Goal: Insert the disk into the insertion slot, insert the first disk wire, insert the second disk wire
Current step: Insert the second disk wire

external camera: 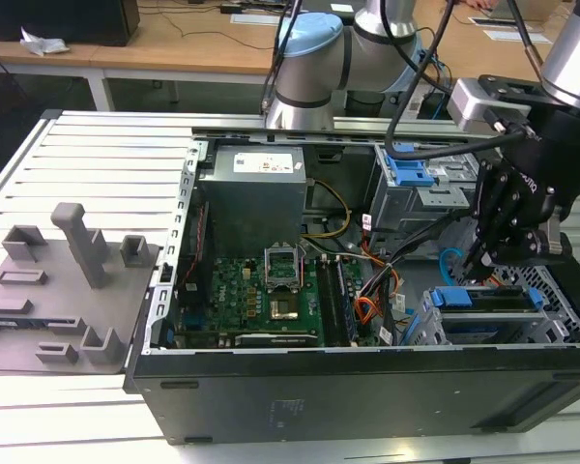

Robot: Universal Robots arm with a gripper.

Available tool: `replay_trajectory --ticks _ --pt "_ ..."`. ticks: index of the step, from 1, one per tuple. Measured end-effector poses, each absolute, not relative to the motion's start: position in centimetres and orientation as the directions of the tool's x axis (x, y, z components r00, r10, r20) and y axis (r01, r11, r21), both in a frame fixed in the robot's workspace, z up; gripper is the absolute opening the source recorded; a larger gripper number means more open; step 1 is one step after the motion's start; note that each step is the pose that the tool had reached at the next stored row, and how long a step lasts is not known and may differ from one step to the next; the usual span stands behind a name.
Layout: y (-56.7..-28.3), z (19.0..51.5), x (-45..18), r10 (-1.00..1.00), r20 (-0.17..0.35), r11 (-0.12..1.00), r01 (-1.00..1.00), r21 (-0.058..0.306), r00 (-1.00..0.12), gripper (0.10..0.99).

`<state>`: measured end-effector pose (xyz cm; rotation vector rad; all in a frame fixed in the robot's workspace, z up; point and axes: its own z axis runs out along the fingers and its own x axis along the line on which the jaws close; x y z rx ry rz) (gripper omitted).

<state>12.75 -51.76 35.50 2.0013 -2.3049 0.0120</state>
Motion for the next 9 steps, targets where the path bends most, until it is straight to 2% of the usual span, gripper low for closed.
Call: replay_trajectory --ticks 9 --pt "-51.76 35.51 13.21 -0.987 0.072 0.147 -0.988 0.052 -0.143 0.165"
